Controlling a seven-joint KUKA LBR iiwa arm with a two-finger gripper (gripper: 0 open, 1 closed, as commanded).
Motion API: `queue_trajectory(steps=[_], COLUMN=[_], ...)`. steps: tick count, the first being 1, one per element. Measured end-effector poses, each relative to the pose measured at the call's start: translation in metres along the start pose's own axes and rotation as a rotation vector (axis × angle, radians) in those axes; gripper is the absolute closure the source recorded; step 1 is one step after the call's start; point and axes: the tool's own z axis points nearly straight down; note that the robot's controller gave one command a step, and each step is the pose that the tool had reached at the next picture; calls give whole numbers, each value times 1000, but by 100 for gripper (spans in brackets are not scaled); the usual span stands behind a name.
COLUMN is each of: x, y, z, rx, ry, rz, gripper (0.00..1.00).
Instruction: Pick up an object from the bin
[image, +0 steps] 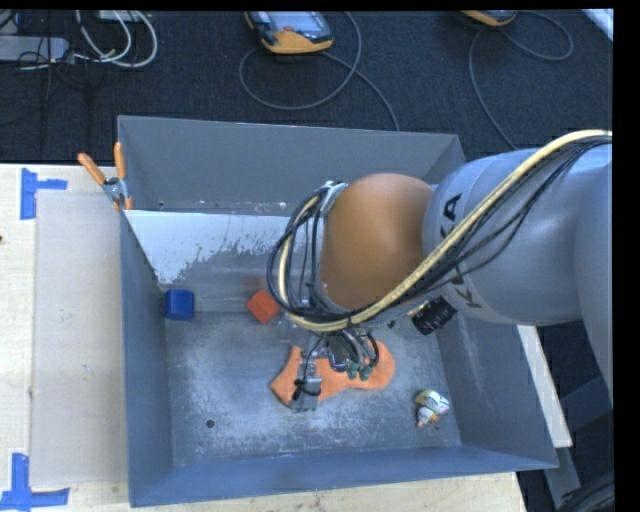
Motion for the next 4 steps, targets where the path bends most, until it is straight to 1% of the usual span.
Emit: queue_trajectory(steps=[1,2,3,4], x=[-2,6,1,-19], y=[-1,-23,-42,-57], z=[-4,11,38,68], rx=[-1,-2,0,-1], ry=[-7,-4,-4,-6], rz=[4,43,44,-156], gripper=[0,0,0,0])
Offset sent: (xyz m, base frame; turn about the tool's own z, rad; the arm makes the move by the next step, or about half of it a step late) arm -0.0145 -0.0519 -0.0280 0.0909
